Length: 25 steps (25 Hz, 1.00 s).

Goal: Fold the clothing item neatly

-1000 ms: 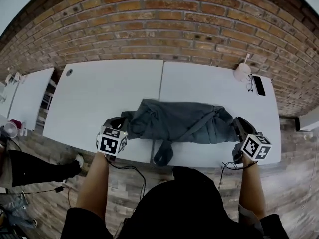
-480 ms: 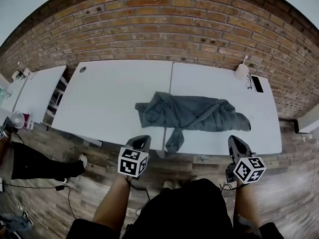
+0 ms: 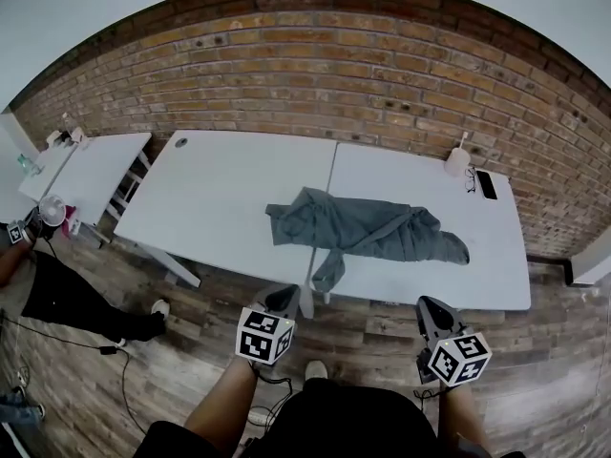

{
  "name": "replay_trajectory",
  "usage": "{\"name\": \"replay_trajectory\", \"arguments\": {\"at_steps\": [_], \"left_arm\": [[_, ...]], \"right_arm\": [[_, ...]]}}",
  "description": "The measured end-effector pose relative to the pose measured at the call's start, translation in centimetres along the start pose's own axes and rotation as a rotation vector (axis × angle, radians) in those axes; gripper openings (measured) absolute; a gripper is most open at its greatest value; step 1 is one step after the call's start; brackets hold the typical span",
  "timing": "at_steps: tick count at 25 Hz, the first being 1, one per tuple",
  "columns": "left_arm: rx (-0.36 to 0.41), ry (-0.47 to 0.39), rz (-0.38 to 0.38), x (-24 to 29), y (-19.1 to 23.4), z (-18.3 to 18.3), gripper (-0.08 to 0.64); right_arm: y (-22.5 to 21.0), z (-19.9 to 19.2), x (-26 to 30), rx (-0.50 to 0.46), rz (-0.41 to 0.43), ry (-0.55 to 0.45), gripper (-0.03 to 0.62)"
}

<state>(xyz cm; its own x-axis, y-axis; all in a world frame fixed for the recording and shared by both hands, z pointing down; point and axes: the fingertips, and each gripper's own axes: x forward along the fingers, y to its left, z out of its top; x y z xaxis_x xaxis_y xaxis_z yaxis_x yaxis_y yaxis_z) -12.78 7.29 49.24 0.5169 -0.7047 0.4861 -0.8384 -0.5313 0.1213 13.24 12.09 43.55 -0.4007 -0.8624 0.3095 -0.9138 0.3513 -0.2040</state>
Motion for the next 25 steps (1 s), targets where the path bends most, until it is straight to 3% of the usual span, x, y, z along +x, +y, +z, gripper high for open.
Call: {"name": "replay_trajectory", "arguments": {"at_steps": [3,6,9,15,25], "left_arm": [[-0.023,0.005,0.001,-1.6,-3.9,-0.7,-0.003],[-0.066,-0.044,-0.031,-4.0,-9.2,-0.3,-0.002],[-0.05,-0.084,-0.019,-6.3,-13.3,-0.2,-0.003],[-0.034,-0.05,0.003,-10.3,-19.5,-3.7,-0.003],[-0.019,0.039,-0.012,-14.7,-22.1,-8.1,-0.002]], "right_arm": [[1.1,-0.4,-4.5,-0.011,0.039,-0.021,0.002],[3.4,-0.4,-9.1,-0.07,0.1,-0.063,0.002],[4.8,-1.4,-11.8,-0.095,0.139,-0.074,0.002],[6.5,-3.0,-16.8,-0.072,0.176,-0.076,0.002],[8.3,-4.3,-21.6,-0.026,0.164,-0.09,0.002]]}}
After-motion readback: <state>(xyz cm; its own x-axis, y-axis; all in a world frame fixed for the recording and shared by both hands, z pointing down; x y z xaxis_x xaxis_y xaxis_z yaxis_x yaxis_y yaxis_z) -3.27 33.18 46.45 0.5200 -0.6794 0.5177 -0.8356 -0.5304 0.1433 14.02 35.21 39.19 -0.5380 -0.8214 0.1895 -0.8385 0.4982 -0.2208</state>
